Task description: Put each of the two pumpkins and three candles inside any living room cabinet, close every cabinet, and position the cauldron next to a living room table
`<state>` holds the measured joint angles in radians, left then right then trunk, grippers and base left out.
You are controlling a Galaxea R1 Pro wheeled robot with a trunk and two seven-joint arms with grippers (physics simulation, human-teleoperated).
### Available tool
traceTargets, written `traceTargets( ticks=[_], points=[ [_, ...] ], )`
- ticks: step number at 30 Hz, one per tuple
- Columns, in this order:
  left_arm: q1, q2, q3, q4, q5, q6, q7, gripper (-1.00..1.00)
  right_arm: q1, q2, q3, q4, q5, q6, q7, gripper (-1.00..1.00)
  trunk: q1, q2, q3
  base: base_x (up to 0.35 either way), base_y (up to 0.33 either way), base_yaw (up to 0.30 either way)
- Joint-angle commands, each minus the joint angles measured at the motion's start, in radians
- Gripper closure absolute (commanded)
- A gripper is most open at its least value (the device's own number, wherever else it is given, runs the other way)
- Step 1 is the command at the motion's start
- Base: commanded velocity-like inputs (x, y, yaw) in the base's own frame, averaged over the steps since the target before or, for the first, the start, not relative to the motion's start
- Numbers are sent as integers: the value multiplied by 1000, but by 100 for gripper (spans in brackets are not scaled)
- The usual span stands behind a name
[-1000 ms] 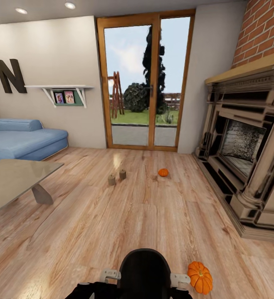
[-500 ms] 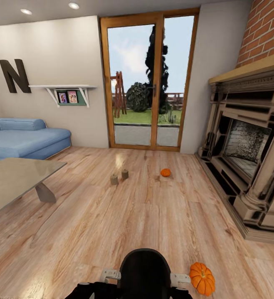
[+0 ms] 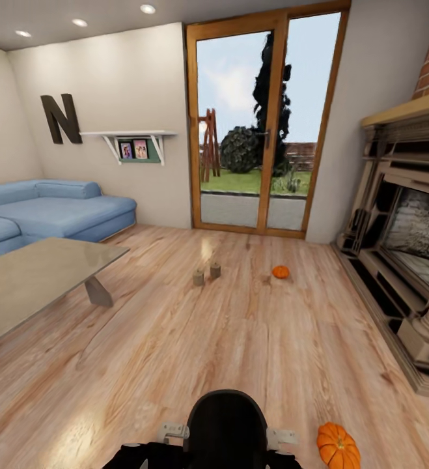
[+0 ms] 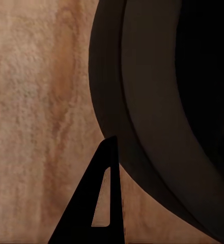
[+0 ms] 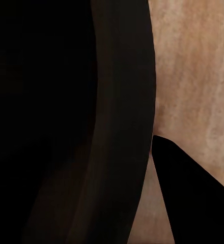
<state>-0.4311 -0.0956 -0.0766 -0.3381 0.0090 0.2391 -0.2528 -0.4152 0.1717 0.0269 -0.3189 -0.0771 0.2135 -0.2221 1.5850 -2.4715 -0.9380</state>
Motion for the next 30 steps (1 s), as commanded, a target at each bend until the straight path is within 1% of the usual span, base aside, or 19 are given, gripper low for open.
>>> traceTargets(
  ticks=[1,6,22,30],
  points=[
    [0,0,-5,-1,-6,5,0,100,0,0,-1,-37,-10,4,-4,100,0,-1,-2,0,0,227],
    [0,0,-5,-1,-6,5,0,100,0,0,-1,-37,-10,3,-4,100,0,-1,-4,0,0,101],
    [0,0,-5,-1,-6,5,0,100,0,0,-1,-37,-10,7,-4,100,0,-1,-4,0,0,9],
    [0,0,-5,-1,-6,5,0,100,0,0,-1,-37,-10,7,-5,100,0,-1,-4,0,0,231]
  ],
)
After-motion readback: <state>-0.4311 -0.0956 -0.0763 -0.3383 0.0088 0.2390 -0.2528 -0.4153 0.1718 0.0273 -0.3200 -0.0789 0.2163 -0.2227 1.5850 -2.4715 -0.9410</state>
